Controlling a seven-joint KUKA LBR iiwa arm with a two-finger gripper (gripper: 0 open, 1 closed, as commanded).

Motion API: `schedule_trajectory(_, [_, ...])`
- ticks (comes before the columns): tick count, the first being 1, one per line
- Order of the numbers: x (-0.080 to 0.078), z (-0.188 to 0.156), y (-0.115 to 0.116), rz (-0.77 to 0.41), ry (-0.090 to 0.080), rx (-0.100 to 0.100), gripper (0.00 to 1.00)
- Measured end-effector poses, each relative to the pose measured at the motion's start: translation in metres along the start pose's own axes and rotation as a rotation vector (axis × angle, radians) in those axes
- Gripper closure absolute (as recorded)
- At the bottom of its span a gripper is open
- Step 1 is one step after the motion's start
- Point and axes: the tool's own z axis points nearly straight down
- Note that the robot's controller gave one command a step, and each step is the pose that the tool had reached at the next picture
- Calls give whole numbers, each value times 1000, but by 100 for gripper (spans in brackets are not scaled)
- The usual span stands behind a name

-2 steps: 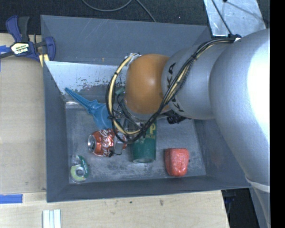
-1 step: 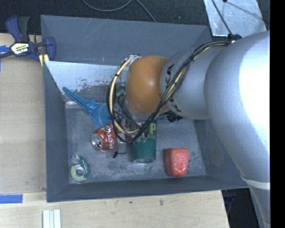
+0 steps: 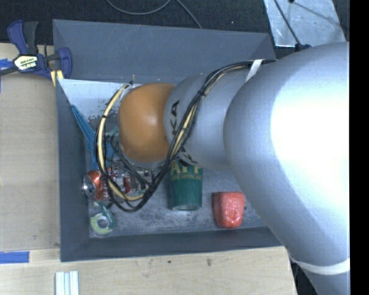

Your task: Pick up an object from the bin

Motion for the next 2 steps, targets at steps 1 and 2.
schedule_trajectory(1, [0,0,0,0,0,0,100])
schedule_trajectory(2, [5,-31,0,-1,6,1,100])
